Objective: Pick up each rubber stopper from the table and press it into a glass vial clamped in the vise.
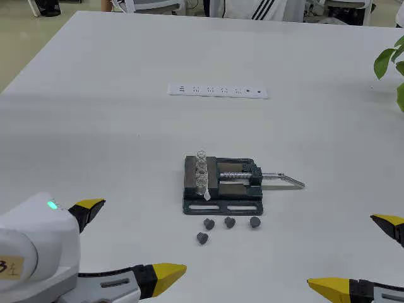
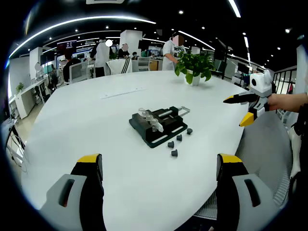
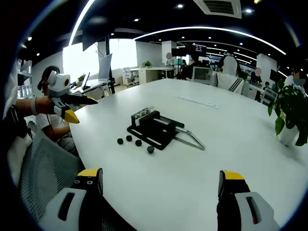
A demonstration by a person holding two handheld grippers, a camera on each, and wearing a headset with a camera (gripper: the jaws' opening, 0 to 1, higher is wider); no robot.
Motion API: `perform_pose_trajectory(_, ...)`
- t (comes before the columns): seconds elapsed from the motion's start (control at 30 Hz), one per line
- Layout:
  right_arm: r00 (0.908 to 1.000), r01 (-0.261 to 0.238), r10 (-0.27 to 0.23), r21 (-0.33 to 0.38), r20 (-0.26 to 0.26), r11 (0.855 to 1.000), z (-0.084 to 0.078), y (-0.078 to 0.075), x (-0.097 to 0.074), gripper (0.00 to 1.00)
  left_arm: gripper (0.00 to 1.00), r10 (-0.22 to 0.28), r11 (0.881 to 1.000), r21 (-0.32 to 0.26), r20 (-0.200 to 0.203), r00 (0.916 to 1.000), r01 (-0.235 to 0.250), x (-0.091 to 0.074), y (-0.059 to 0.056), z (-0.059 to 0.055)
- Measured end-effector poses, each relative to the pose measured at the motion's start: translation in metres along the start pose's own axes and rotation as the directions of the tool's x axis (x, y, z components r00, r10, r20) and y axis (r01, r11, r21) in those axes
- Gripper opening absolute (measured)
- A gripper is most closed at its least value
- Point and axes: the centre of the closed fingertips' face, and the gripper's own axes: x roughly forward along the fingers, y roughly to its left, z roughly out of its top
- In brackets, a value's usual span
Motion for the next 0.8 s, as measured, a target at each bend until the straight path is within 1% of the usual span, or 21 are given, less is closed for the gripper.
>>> perform_pose_trajectory(0.1,1.0,-0.001,0.001,0.004,-0.001,1.0,-0.0004,0.0014,0.0002,0.99,0.98,0.005,1.0,-0.001,0.008,1.0,-0.005,0.0,0.001,0.0011)
perform_pose_trajectory(0.37,0.9999,0.01,-0.01,0.018,0.012,1.0,0.003,0.0008,-0.0007,0.99,0.97,-0.001,1.0,-0.005,0.005,1.0,0.001,0.001,-0.0009,0.0027)
perform_pose_trajectory(0.5,0.9999,0.013,-0.013,0.024,0.011,1.0,0.0021,-0.0001,-0.0022,0.99,0.97,-0.001,1.0,-0.001,0.004,1.0,0.001,0.0023,-0.0017,0.0044)
perform_pose_trajectory(0.63,0.9998,0.015,-0.016,0.03,0.009,0.999,0.0017,-0.0018,-0.003,0.98,0.96,0.0,1.0,0.001,0.005,1.0,0.0,0.003,-0.0015,0.0041)
perform_pose_trajectory(0.7,0.9999,0.013,-0.014,0.035,0.008,0.999,0.0008,-0.0036,-0.0027,0.98,0.96,-0.004,1.0,0.003,-0.001,1.0,0.004,0.0039,-0.0023,0.0029)
perform_pose_trajectory(0.8,0.9999,0.012,-0.012,0.029,0.003,1.0,0.0011,-0.003,-0.0019,0.98,0.96,-0.003,1.0,0.008,0.001,1.0,0.003,0.0042,-0.0031,0.0042)
